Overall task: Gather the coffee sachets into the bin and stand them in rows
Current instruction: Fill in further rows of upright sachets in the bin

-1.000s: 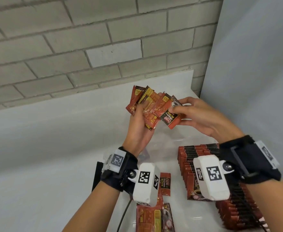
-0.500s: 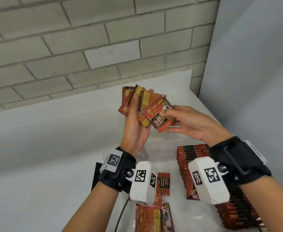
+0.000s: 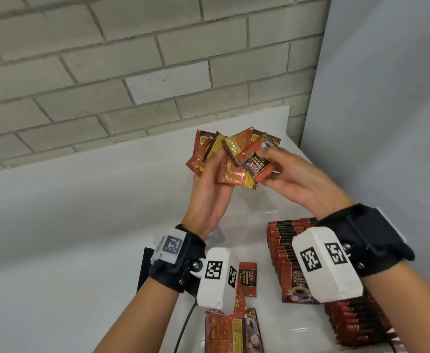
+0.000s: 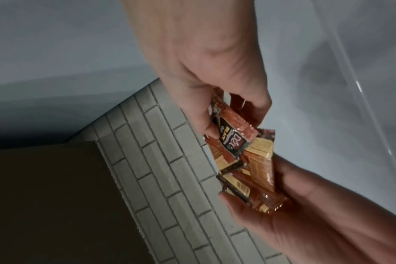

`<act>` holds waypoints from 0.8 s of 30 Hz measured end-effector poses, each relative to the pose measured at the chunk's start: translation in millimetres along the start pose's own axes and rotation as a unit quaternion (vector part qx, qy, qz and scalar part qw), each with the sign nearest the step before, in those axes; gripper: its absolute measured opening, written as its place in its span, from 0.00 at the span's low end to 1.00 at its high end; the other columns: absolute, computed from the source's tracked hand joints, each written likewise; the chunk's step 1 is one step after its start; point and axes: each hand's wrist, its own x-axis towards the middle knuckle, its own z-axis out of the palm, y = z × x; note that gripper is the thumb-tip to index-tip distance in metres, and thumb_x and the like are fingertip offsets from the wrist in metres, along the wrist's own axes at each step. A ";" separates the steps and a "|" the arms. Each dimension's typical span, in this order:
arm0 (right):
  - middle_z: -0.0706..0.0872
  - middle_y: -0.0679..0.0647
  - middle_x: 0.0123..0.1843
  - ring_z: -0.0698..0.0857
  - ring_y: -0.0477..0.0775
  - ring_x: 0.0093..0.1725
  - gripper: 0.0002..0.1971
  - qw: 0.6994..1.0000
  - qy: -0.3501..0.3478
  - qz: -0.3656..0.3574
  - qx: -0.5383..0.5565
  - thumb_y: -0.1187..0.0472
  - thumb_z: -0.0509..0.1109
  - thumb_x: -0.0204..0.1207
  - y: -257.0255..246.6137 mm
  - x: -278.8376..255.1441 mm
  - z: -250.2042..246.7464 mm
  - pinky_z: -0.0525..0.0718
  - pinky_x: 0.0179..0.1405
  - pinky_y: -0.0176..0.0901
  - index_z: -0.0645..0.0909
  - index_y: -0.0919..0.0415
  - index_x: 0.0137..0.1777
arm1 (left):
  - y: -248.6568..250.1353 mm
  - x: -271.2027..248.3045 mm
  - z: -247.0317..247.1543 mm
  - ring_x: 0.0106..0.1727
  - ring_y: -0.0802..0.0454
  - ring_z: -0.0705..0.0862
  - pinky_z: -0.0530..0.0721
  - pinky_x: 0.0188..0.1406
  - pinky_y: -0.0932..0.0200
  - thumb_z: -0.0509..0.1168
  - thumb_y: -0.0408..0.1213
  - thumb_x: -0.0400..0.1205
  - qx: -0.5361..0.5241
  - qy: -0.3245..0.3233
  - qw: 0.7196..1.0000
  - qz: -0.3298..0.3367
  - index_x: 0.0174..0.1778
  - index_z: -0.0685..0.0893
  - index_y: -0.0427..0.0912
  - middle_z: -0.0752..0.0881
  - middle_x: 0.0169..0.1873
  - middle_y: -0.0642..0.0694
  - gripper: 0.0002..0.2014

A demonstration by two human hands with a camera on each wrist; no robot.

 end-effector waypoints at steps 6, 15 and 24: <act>0.86 0.62 0.59 0.86 0.57 0.56 0.07 0.998 0.038 -0.008 0.051 0.69 0.69 0.77 -0.7 3.1 -1.7 0.87 0.54 0.50 0.81 0.62 0.54 | -2.4 -2.1 0.4 0.59 0.43 0.85 0.84 0.61 0.49 0.59 0.13 0.76 0.028 -0.035 0.999 -0.027 0.62 0.79 0.33 0.85 0.57 0.37 0.20; 0.89 0.58 0.55 0.89 0.54 0.53 0.13 0.998 0.031 -0.048 0.019 0.71 0.69 0.76 -13.0 3.0 -13.9 0.89 0.44 0.44 0.80 0.59 0.59 | 1.0 0.2 -1.9 0.61 0.40 0.85 0.85 0.60 0.46 0.63 0.22 0.81 0.058 0.039 0.998 -0.008 0.61 0.81 0.37 0.85 0.61 0.35 0.14; 0.88 0.64 0.60 0.87 0.58 0.59 0.17 0.993 -0.023 -0.010 -0.113 0.73 0.70 0.74 -7.6 1.9 -10.2 0.86 0.58 0.48 0.79 0.70 0.63 | 0.0 -0.3 -0.2 0.58 0.41 0.87 0.87 0.57 0.47 0.68 0.30 0.79 0.118 0.056 0.991 -0.020 0.65 0.81 0.33 0.87 0.59 0.35 0.17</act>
